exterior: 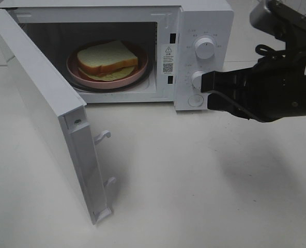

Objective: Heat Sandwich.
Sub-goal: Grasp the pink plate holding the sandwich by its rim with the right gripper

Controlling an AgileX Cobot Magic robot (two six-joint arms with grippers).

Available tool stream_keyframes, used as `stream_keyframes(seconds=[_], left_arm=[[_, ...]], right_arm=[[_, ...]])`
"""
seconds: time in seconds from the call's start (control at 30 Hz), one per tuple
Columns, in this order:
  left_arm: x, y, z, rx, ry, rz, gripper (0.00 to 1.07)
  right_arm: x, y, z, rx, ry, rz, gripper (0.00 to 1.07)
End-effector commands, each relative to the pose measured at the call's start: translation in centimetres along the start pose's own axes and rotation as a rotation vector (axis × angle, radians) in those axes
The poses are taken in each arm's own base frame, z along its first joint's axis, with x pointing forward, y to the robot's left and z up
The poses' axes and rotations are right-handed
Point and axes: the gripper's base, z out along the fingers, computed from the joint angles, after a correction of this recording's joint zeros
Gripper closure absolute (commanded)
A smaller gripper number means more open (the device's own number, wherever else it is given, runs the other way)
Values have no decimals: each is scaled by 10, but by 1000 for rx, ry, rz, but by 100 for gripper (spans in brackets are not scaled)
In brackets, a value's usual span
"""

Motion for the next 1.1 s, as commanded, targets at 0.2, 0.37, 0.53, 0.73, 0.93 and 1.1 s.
stream_keyframes(seconds=[0.2,0.37,0.53,0.73,0.93,1.1], left_arm=[[1,0,-2,8,-27,1,30],[1,0,-2,7,-27,1,30],[1,0,-2,8,-27,1,30],[1,0,-2,8,-27,1,30],[1,0,-2,8,-27,1,30],[1,0,-2,8,-27,1,30]], right_arm=[[-6,9,-16,4,218,-435,101],[-9,10,-23,-2,324,-672,99],[-15,9,-26,-13,427,-972,97],[-17,6,-18,-62,575,-1210,84],[-17,6,-9,-105,609,-1302,50],[-21,11,1,-67,551,-1439,22]])
